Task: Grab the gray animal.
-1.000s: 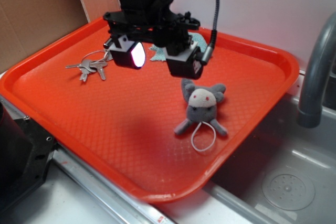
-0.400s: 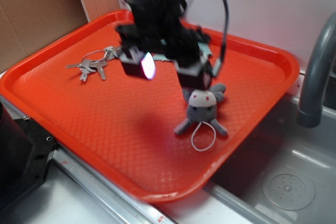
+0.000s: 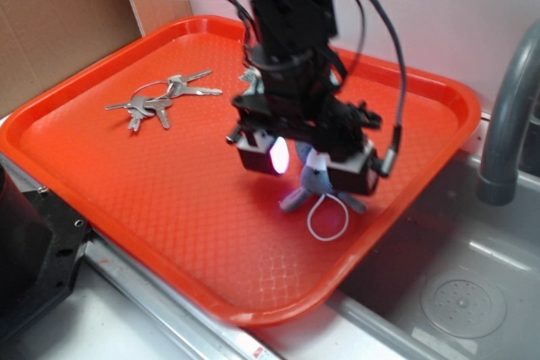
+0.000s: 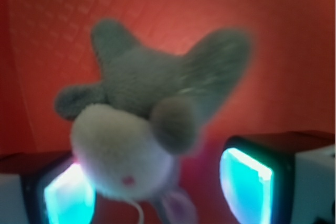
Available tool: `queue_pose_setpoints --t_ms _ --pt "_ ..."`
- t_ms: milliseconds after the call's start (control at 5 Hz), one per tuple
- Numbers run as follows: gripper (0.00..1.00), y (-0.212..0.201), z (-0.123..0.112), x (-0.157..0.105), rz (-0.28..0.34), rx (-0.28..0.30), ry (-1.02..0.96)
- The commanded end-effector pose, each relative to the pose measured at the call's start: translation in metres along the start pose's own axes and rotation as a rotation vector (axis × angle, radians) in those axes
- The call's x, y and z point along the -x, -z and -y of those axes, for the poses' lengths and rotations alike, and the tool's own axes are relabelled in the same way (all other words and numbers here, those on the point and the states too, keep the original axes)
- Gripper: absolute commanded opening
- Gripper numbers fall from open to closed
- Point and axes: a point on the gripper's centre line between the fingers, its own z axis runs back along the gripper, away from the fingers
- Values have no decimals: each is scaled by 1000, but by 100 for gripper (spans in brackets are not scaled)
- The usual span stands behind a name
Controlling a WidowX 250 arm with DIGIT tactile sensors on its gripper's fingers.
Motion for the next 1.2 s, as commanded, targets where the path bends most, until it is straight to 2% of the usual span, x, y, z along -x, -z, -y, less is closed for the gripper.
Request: queue_pose_setpoints --t_ms 0,200,400,600,800,1000 --pt "0 -9 0 -21 32 9 2" --pt "0 -38 -21 -30 55 19 40" --pt "0 -90 -67 -35 10 75 36" --pt "0 -130 -110 -32 20 62 66" --pt "0 -147 -132 -29 62 101 66" --pt "0 -164 -142 -30 86 129 74"
